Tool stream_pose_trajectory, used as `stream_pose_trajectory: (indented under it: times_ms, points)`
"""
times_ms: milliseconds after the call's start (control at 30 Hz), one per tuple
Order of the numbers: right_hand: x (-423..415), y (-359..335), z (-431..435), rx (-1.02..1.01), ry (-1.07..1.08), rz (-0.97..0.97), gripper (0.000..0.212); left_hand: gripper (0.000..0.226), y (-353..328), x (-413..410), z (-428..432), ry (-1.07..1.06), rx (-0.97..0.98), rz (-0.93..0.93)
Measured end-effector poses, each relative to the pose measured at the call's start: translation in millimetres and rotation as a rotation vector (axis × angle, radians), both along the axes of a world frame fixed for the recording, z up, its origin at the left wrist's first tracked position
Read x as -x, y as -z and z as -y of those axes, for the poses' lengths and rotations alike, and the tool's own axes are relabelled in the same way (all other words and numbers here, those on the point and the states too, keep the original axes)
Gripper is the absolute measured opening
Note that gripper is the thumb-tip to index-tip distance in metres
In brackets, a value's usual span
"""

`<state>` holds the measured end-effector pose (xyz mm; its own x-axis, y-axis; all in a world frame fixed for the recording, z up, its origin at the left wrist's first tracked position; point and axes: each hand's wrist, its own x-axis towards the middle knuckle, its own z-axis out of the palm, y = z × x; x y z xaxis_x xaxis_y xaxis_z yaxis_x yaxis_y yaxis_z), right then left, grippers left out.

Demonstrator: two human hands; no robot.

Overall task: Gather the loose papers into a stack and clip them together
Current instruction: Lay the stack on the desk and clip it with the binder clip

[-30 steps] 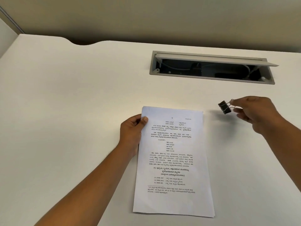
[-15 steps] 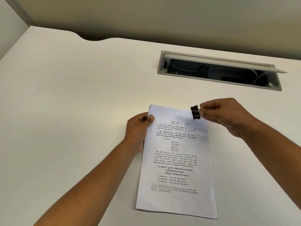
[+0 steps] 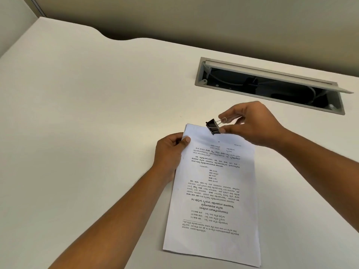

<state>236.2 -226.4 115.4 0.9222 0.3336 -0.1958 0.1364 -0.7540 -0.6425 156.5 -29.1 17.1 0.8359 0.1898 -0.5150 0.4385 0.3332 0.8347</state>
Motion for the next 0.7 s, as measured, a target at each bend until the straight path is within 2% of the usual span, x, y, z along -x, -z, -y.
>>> stream_pose_trajectory:
  times_ms: [200, 400, 700]
  points:
    - [-23.4, -10.1, -18.6, 0.090, -0.144, 0.006, 0.026, 0.024, 2.4, 2.2, 5.4, 0.030, -0.169, 0.060]
    - [-45.5, -10.4, -33.7, 0.242, -0.325, 0.009, 0.019, 0.018, 3.0, 2.6, 4.2, -0.002, -0.151, 0.075]
    - [-52.7, -7.1, -54.1, 0.390, -0.511, -0.031, 0.024, 0.021, 3.6, 0.9, 3.7, -0.002, -0.144, 0.098]
